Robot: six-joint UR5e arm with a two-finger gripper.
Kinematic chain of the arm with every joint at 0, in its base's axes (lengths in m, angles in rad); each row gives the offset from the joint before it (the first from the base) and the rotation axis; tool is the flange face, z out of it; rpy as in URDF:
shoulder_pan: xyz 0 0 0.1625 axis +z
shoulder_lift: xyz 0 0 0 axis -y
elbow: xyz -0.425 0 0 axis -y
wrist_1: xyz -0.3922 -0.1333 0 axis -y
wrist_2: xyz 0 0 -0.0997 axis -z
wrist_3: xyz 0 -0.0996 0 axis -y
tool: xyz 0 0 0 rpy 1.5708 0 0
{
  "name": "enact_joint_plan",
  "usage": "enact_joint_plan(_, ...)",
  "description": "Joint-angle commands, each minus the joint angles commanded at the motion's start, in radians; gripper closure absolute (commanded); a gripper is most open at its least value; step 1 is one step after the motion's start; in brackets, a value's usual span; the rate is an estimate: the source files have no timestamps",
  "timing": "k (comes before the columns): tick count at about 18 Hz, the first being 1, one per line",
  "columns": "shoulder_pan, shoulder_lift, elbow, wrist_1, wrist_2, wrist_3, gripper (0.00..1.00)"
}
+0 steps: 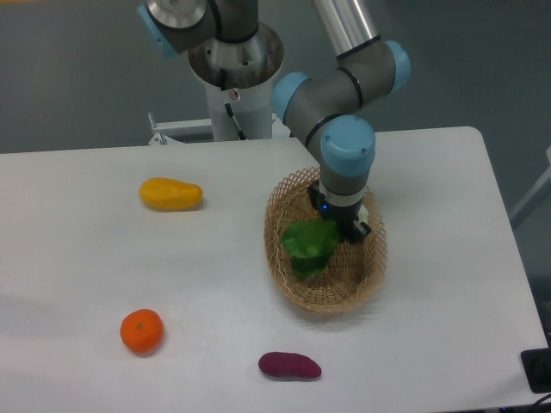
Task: Pick up the green vegetable from the basket
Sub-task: 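Lift the grasped bok choy up and out over the basket rim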
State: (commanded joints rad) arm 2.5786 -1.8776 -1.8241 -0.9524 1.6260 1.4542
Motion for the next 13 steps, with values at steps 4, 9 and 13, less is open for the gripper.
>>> enact_joint_plan(4,0.005,-0.011,0.112,-0.083,-0.003,-0.002,0.49)
enact_joint_plan(9,0.029,-0.069,0.247,-0.143,-0.011,-0.002,0.50)
enact_joint_plan(13,0.052,-0.121,0.330,-0.163,-0.012,-0.002,0.50)
